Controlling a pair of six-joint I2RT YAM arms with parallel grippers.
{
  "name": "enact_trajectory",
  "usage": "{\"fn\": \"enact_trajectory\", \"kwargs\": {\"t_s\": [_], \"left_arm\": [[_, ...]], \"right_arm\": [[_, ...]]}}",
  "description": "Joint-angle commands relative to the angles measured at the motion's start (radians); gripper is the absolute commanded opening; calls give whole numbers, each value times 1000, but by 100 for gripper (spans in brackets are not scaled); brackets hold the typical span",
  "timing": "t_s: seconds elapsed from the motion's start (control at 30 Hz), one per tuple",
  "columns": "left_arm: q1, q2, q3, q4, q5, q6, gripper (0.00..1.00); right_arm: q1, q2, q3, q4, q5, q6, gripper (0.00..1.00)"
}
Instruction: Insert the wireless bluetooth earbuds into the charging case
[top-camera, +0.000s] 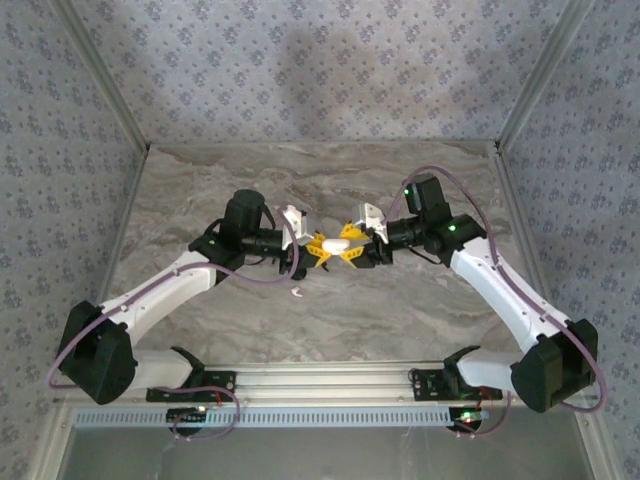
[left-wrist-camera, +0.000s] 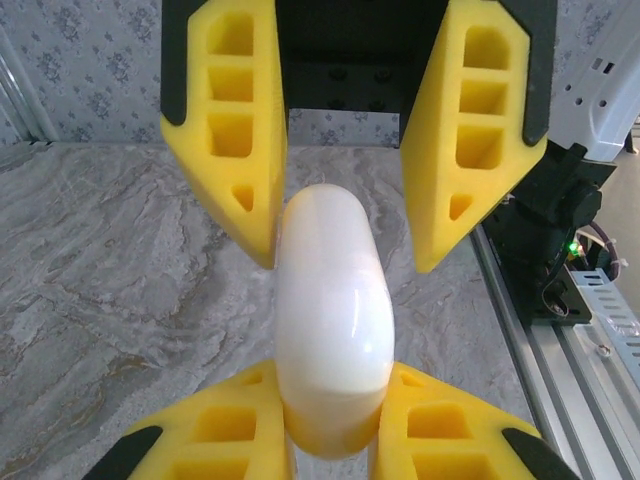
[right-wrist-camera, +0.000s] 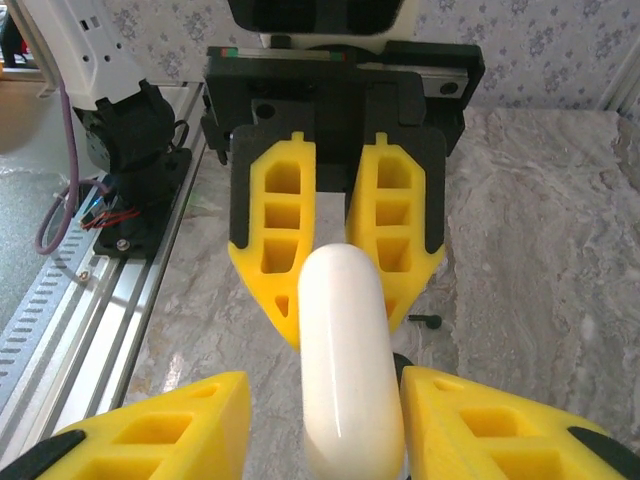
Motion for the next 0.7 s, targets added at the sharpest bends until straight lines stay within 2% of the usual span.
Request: {"fn": "enact_trajectory", "kwargs": {"t_s": [0.0,0.17,0.47,0.67], "left_arm": [[-10,-24,4,-13,5,31,14],[-13,-22,4,-25,4,44,13],[-17,-10,3,-39,5,56,13],[-18,-10,2,-37,6,52,13]], "right_arm": [[6,20,37,9,35,47,45],[1,44,77,8,107,152,45],[-48,32,83,70,29,228,46],[-62,32,77,77,64,259,46]]}}
